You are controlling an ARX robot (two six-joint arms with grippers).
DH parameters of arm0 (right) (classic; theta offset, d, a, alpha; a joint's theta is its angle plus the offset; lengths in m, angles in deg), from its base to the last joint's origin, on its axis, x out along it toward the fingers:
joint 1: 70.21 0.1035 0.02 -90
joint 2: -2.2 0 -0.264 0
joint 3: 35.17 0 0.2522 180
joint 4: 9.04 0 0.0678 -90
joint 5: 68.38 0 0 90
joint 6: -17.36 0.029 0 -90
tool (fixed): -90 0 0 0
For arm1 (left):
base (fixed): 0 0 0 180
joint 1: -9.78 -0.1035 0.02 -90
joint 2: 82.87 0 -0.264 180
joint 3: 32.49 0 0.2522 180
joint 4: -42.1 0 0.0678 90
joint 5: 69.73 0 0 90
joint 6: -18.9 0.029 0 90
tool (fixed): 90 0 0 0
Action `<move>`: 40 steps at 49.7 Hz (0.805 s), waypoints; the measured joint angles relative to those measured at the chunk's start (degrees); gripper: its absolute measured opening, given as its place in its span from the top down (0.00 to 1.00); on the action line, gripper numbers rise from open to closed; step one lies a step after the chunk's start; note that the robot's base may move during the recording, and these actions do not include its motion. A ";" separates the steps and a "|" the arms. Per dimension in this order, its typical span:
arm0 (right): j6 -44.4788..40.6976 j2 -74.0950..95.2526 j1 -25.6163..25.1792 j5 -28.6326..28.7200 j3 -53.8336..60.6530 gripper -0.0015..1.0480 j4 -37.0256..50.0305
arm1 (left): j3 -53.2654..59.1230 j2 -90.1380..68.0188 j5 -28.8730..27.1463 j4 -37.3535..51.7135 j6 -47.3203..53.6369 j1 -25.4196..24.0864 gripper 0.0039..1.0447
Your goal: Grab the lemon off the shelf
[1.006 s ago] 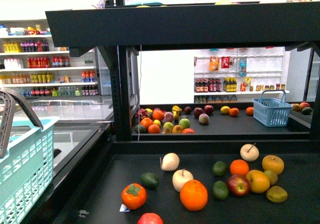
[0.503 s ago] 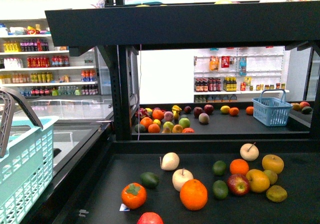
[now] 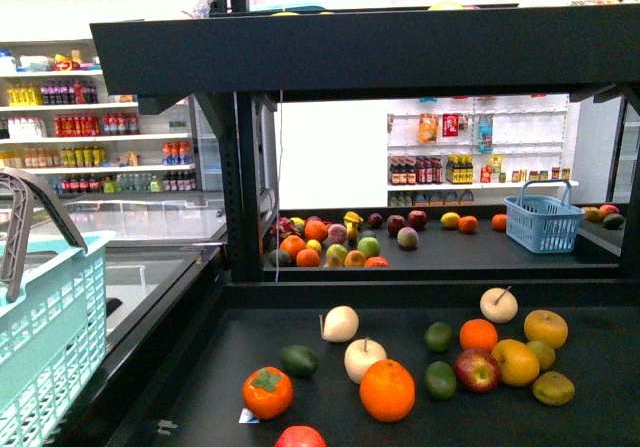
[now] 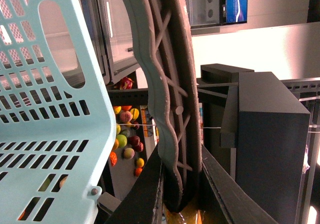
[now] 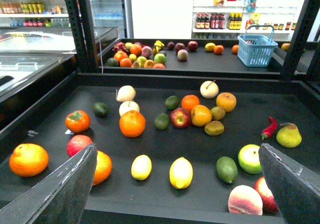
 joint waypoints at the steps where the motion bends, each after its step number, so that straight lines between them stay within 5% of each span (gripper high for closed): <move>1: 0.00 0.00 0.00 0.00 0.00 0.07 0.00 | 0.02 0.22 0.11 -0.15 0.09 0.00 0.88; 15: 0.00 0.00 0.00 0.00 0.02 0.07 0.00 | 4.07 8.11 5.01 -2.95 5.29 3.19 0.88; 40: 0.00 0.00 0.00 0.00 0.02 0.07 0.00 | 10.49 16.37 20.94 1.03 18.84 20.90 0.88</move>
